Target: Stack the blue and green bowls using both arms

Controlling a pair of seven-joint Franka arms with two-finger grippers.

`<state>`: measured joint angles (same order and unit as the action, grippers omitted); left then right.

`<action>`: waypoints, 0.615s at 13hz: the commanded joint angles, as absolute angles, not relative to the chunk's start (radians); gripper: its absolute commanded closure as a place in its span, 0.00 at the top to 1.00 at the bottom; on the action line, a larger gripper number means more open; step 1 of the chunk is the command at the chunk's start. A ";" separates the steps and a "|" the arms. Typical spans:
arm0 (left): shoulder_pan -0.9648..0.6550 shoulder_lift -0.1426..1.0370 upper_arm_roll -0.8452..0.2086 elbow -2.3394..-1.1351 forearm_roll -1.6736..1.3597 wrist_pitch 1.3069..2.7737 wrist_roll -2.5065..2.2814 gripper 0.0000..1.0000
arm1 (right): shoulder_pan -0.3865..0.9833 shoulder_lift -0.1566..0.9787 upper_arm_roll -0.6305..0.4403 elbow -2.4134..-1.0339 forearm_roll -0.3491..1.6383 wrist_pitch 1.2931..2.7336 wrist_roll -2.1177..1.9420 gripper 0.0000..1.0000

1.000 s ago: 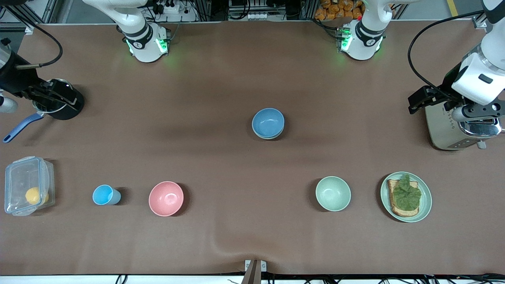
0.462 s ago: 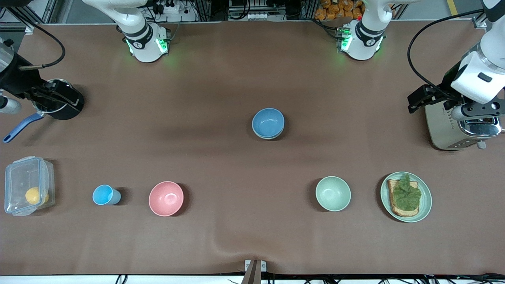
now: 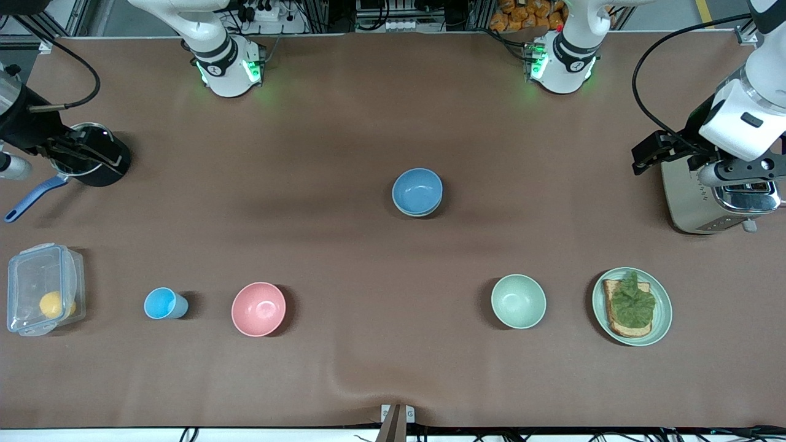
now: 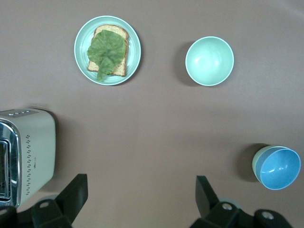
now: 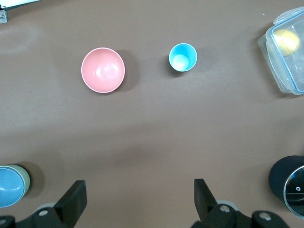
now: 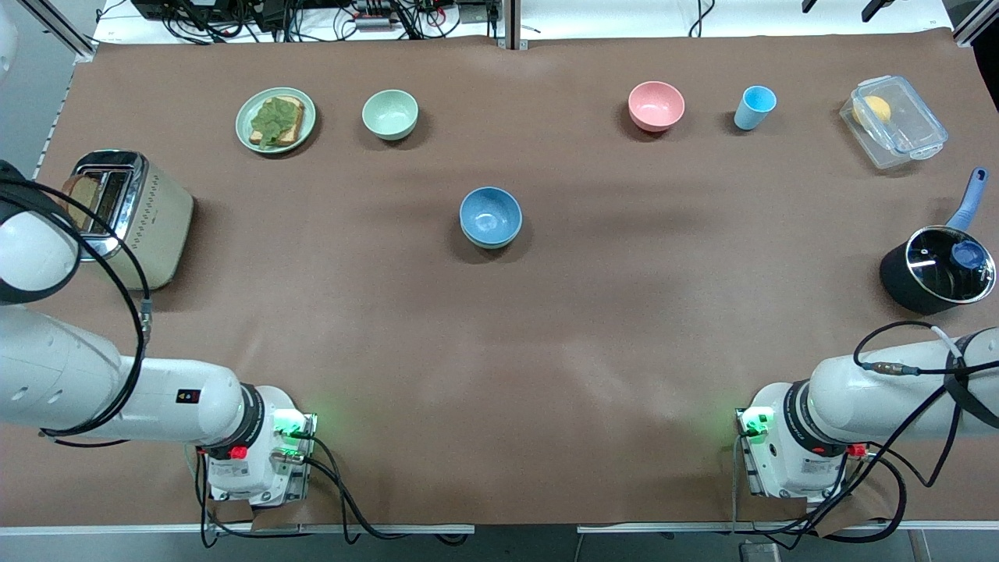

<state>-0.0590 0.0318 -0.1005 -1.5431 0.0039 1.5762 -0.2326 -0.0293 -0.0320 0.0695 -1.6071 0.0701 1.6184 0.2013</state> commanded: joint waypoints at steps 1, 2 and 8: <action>-0.072 0.012 -0.083 -1.543 -0.014 1.557 -0.215 1.00 | -0.026 -0.034 0.067 -1.609 0.049 1.626 0.193 1.00; -0.072 0.011 -0.084 -1.543 -0.006 1.557 -0.213 1.00 | -0.026 -0.034 0.067 -1.609 0.049 1.626 0.193 1.00; -0.072 0.005 -0.084 -1.543 -0.014 1.557 -0.179 1.00 | -0.029 -0.034 0.067 -1.611 0.051 1.626 0.193 1.00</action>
<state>-0.0602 0.0210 -0.0991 -1.5431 0.0031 1.5725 -0.2063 -0.0293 -0.0319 0.0688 -1.6074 0.0694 1.6198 0.2013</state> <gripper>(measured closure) 0.000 0.000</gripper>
